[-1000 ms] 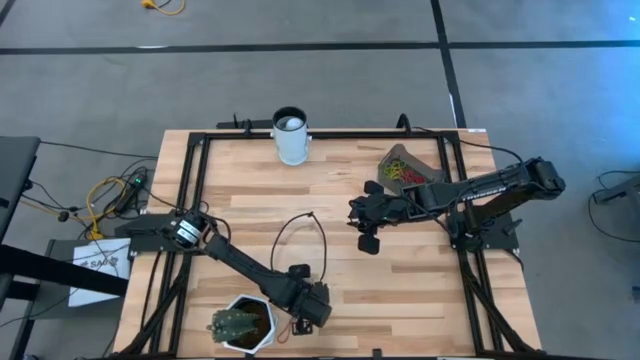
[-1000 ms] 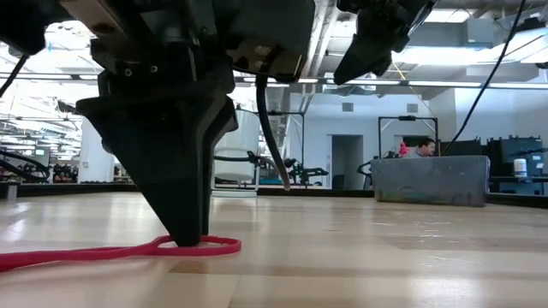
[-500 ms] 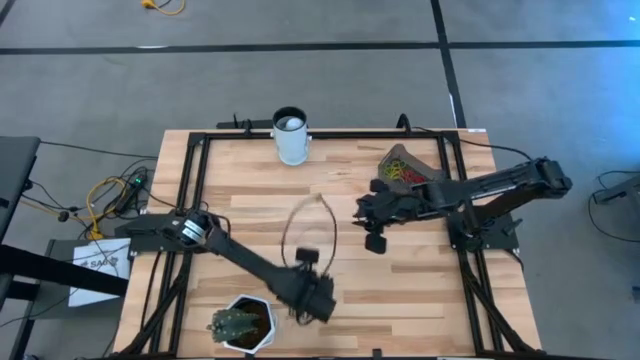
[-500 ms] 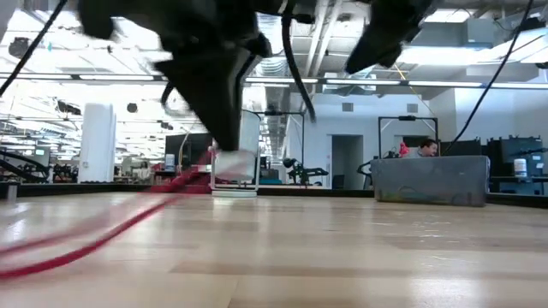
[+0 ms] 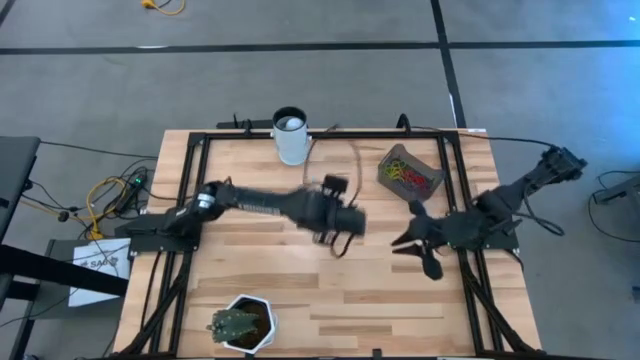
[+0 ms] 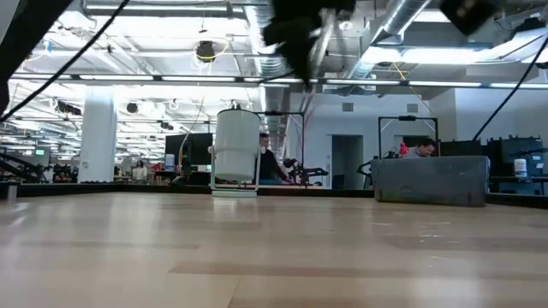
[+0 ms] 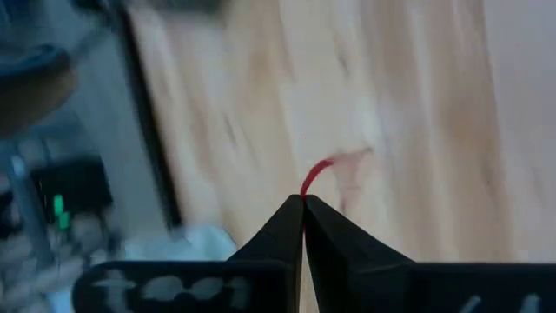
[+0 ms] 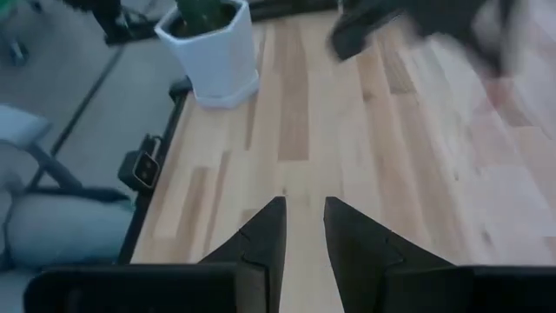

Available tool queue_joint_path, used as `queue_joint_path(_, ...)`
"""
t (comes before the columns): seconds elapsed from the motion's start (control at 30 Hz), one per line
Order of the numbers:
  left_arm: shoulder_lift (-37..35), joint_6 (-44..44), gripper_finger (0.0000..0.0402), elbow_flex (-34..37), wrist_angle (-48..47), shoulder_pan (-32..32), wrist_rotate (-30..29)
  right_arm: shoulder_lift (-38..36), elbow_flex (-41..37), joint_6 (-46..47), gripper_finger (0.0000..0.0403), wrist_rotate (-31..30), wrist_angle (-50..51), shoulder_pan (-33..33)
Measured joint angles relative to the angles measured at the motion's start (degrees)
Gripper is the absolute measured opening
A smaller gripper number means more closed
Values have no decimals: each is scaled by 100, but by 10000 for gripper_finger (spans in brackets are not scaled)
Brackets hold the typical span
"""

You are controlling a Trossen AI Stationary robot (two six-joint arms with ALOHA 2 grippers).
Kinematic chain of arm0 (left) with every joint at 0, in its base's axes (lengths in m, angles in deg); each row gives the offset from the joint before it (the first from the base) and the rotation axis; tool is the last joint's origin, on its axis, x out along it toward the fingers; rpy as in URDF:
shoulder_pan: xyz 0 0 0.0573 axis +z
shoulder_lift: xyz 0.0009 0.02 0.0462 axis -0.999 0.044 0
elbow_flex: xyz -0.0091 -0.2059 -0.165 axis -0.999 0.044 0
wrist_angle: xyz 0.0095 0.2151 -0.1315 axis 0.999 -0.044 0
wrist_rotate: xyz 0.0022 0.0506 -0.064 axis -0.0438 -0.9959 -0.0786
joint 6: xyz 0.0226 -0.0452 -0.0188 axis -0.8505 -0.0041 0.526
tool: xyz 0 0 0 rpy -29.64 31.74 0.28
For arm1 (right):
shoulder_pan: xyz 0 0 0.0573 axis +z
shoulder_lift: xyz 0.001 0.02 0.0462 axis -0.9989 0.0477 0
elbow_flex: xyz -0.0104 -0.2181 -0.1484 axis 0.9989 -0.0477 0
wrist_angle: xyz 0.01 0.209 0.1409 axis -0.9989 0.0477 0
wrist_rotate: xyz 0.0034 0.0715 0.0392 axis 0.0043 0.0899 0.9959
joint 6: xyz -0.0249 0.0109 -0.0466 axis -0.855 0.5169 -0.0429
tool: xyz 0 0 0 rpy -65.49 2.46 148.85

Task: Pick and place items into bin
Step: Put the red rubber band into the bin

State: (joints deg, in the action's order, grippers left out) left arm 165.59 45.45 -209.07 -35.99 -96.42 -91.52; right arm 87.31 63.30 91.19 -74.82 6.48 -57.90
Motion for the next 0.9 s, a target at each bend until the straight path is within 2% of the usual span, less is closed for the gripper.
queue_joint_path(0.07,-3,-679,0,-438,535,313,267,-235,-528,241,77,-481,-554,418)
queue_joint_path(0.2,-33,-1567,0,-984,2121,1003,1424,-624,-1622,811,77,-1375,-1554,1179)
queue_joint_path(0.27,-46,-1738,0,-964,3013,1342,1981,-726,-2085,1123,77,-1729,-1950,1500)
queue_joint_path(0.33,-28,-1774,0,-948,3481,1643,2591,-738,-2481,1382,77,-1951,-2344,1779)
queue_joint_path(0.4,81,-1758,0,-880,4217,1886,3186,-686,-2849,1659,77,-2030,-2712,2021)
queue_joint_path(0.47,267,-1601,0,-853,4547,2073,3623,-552,-3159,1947,77,-2060,-3138,2204)
queue_joint_path(0.67,1010,-1497,0,-840,6022,2325,3726,67,-3676,2481,77,-2238,-4163,2566)
queue_joint_path(0.9,1681,-1141,0,-842,7530,2466,3571,846,-3688,2543,77,-2238,-4494,2733)
